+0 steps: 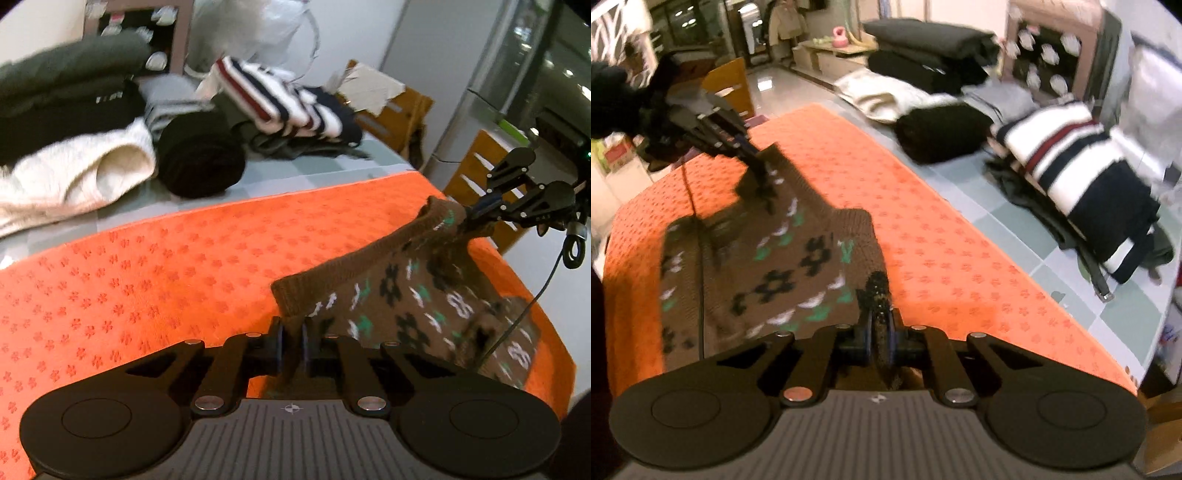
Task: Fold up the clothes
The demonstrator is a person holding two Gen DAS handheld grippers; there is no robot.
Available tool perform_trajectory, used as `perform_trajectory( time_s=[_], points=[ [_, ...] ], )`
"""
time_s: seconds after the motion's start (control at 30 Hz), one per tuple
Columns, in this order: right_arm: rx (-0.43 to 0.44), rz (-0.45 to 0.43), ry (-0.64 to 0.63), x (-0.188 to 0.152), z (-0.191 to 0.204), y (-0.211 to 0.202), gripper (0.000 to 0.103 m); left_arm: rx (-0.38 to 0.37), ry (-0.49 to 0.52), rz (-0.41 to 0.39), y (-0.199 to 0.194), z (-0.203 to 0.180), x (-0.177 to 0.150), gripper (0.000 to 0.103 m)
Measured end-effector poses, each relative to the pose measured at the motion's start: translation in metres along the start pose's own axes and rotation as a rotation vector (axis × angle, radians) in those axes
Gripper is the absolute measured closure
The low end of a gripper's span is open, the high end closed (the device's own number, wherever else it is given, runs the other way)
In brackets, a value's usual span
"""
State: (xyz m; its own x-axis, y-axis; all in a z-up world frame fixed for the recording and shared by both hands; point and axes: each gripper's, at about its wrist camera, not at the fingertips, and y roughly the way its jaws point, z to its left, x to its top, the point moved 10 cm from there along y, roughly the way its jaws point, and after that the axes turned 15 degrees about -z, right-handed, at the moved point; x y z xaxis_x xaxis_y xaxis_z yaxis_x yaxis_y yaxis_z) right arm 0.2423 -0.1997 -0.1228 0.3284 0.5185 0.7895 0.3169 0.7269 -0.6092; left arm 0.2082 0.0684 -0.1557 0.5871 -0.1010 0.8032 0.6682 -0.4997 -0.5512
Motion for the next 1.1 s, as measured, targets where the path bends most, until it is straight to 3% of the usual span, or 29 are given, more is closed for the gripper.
perform_trajectory(
  time_s=[0.17, 0.33, 0.5, 0.67, 0.73, 0.87, 1.1],
  points=[
    [-0.057, -0.015, -0.087, -0.02, 0.057, -0.024, 0.093, 0.022, 0.056, 0.011, -0.022, -0.014, -0.023, 0.091],
    [-0.17, 0.02, -0.181, -0.055, 0.099, -0.006, 0.093, 0.096, 0.093, 0.029, -0.021, -0.021, -0.05, 0.091],
    [-0.298, 0.016, -0.213, -0.064, 0.1, 0.012, 0.093, 0.181, 0.173, 0.012, -0.014, -0.023, -0.059, 0.093],
    [-0.413, -0.023, -0.287, -0.045, 0.077, 0.01, 0.093, 0.244, 0.229, -0.028, -0.005, -0.013, -0.039, 0.094],
    [-0.407, -0.022, -0.302, -0.044, 0.073, 0.012, 0.093, 0.256, 0.228, -0.032, -0.001, -0.007, -0.034, 0.094],
    [-0.317, 0.048, -0.368, -0.067, 0.087, 0.023, 0.093, 0.257, 0.227, -0.014, 0.002, -0.001, -0.039, 0.094],
    [-0.284, 0.044, -0.313, -0.073, 0.096, 0.018, 0.088, 0.26, 0.227, 0.047, -0.006, 0.001, -0.071, 0.092]
  ],
)
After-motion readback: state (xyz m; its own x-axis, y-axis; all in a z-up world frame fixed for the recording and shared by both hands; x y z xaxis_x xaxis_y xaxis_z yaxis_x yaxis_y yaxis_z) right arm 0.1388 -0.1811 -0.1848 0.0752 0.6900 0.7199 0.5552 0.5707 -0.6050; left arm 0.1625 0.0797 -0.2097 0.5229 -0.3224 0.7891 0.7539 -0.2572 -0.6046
